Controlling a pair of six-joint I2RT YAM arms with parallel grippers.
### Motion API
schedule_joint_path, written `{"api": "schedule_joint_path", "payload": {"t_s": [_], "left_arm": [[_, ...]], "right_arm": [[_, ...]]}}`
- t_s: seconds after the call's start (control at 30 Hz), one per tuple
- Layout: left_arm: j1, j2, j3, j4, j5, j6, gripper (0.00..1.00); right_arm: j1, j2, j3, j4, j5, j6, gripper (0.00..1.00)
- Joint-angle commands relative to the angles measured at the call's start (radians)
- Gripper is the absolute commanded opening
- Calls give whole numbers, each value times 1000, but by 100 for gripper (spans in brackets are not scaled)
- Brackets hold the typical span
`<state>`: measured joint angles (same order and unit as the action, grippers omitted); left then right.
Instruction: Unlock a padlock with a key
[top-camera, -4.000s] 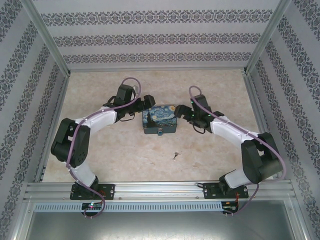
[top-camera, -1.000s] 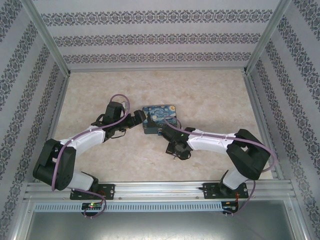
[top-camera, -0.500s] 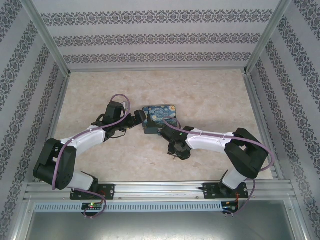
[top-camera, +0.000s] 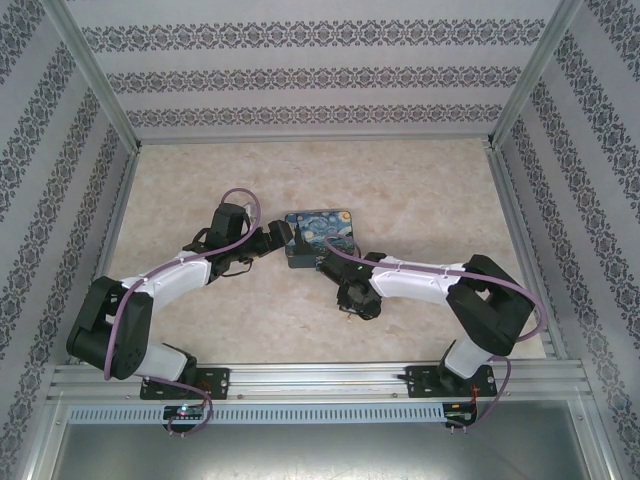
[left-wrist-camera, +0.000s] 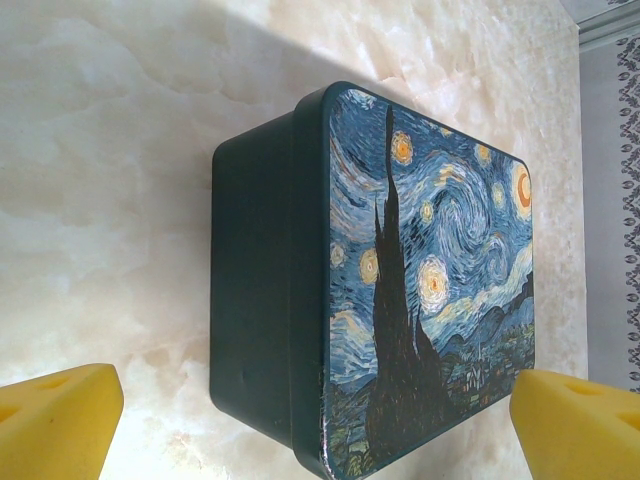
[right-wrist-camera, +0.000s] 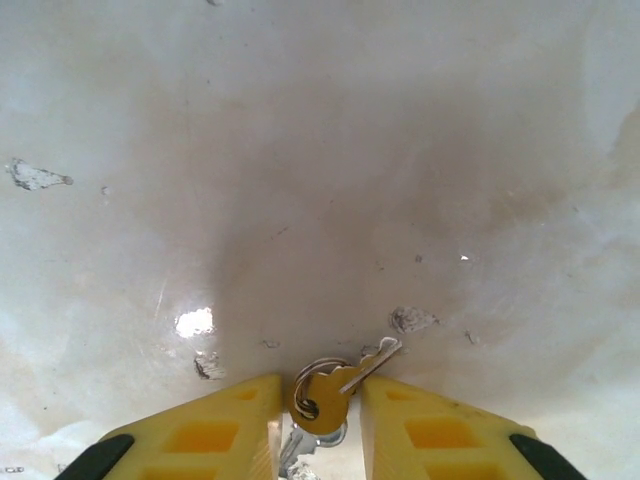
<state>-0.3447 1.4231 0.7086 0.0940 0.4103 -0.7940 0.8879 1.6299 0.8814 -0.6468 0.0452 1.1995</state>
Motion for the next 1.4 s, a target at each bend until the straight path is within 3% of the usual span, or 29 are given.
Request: {"api": "schedule_joint_path", "payload": {"t_s": [0.0,0.27,0.47,0.63,0.8,1.0,1.27,1.37], "left_arm": [[10,-12,-5,-6,-1,12,99],[10,-21,14,-42,-7,51,99],[11,-24,35,-57,23,88,99],[10,-55,52,-116,-53,107,99],[10,-97,45,-133,-66,-22,100],[-10,-127,-26,110,60,-273,100],[-79,-129,-5,291,64,-485,99],[-104,-94,13,378,63,-550,92]], "right_arm": [[14,50,-18,74,16,-7,21],[26,17,-36,102,27,-18,0],[38,-86,-82,126,45,-16,0],[42,-229,-129,137,73,-13,0],[35,-363,-135,156,104,-16,0],[-28,-470,-94,256,138,-26,0],[-160,-477,8,425,107,-44,0],[-194,-458,35,483,78,-27,0]]}}
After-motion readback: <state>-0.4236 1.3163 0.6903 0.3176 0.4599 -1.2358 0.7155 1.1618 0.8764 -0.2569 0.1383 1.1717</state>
